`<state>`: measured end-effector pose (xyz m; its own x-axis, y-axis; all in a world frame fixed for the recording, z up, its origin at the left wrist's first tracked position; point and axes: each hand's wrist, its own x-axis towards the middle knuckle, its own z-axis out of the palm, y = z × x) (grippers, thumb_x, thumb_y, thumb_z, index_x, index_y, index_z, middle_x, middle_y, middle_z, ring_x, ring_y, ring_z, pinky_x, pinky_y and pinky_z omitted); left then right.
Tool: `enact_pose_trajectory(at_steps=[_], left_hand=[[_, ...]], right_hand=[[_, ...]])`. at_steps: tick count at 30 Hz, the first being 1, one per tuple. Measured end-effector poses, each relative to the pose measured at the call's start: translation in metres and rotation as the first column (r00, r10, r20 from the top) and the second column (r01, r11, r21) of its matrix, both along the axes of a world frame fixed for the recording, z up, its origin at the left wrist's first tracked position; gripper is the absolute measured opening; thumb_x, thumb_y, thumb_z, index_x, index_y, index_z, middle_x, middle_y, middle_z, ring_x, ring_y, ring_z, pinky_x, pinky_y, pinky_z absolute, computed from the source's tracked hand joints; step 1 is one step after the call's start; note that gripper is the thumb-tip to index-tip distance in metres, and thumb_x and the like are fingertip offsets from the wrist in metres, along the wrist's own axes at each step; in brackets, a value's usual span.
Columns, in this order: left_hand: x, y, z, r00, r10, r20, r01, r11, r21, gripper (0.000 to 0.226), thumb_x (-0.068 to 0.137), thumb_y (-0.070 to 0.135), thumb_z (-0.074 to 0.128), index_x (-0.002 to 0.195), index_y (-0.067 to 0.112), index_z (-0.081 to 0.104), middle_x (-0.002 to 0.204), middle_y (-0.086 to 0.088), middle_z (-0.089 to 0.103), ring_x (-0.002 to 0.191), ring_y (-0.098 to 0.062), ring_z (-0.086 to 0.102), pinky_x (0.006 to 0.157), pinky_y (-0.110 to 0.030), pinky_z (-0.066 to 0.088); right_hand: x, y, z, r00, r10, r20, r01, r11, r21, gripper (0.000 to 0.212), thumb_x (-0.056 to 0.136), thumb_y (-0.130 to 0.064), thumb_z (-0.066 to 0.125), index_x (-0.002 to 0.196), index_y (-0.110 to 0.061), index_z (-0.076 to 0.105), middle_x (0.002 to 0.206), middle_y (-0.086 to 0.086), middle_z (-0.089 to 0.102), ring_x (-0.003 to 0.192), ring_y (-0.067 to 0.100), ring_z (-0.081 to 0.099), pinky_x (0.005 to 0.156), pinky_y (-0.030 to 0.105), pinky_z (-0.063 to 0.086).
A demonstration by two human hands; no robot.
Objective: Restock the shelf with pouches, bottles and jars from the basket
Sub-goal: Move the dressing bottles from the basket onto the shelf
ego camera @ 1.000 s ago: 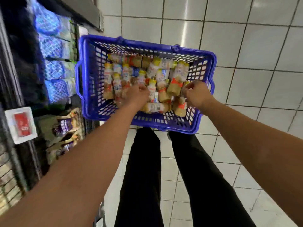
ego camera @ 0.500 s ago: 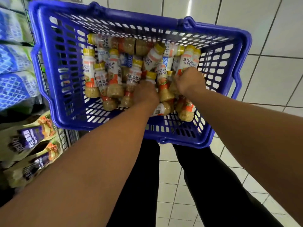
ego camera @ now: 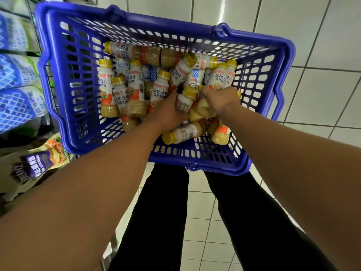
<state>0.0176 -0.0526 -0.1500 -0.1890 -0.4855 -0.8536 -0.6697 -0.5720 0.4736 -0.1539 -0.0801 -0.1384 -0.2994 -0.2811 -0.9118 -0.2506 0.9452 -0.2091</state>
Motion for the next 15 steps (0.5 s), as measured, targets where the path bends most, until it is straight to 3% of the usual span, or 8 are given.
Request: enact_pose_trajectory(at_steps=[3,7,10,13,15], left_hand=[[0.007,-0.007,0.010,0.997,0.066,-0.030,-0.066,0.998,-0.007,0.059,0.086,0.023,0.075,0.138,0.020,0.049,0.121,0.005,0.064,0.108,-0.011,0.060,0.090,-0.029,0.050],[0.011,-0.018,0.030,0.984,0.179,-0.005,-0.179,0.984,0.018,0.037,0.089,0.027,0.069,0.124,0.030,0.057,0.099,0.019,0.062,0.089,0.000,0.060,0.064,-0.017,0.045],[0.009,-0.023,0.052,0.968,0.251,-0.011,-0.251,0.967,0.036,0.019,0.092,0.028,0.065,0.110,0.032,0.060,0.093,0.020,0.061,0.074,0.011,0.060,0.054,-0.007,0.045],[0.004,-0.027,0.087,0.948,0.319,0.001,-0.318,0.945,0.076,0.017,0.094,0.032,0.061,0.111,0.031,0.058,0.100,0.011,0.064,0.091,-0.008,0.063,0.071,-0.024,0.049],[0.000,-0.031,0.117,0.939,0.343,-0.002,-0.340,0.933,0.116,0.020,0.095,0.034,0.061,0.113,0.033,0.054,0.100,0.011,0.062,0.091,-0.010,0.060,0.072,-0.025,0.046]], right_hand=[[0.001,0.014,0.016,0.978,-0.164,0.132,0.160,0.986,0.042,0.030,0.078,-0.031,0.078,0.096,-0.016,0.059,0.087,0.000,0.068,0.074,0.016,0.068,0.058,0.026,0.054],[0.000,0.037,0.045,0.939,-0.233,0.252,0.229,0.972,0.047,0.027,0.074,-0.016,0.074,0.099,-0.017,0.062,0.099,0.006,0.072,0.092,0.027,0.071,0.082,0.044,0.061],[-0.004,0.049,0.073,0.942,-0.234,0.242,0.230,0.972,0.045,0.035,0.076,-0.016,0.073,0.110,-0.015,0.062,0.106,0.008,0.072,0.096,0.028,0.071,0.085,0.050,0.061],[-0.011,0.058,0.111,0.936,-0.252,0.245,0.251,0.967,0.034,0.027,0.080,-0.015,0.072,0.104,-0.020,0.063,0.104,0.009,0.072,0.093,0.028,0.071,0.082,0.050,0.062],[-0.016,0.060,0.142,0.935,-0.262,0.241,0.267,0.964,0.011,0.025,0.082,-0.015,0.071,0.105,-0.020,0.063,0.100,0.007,0.072,0.088,0.026,0.071,0.079,0.046,0.062]])
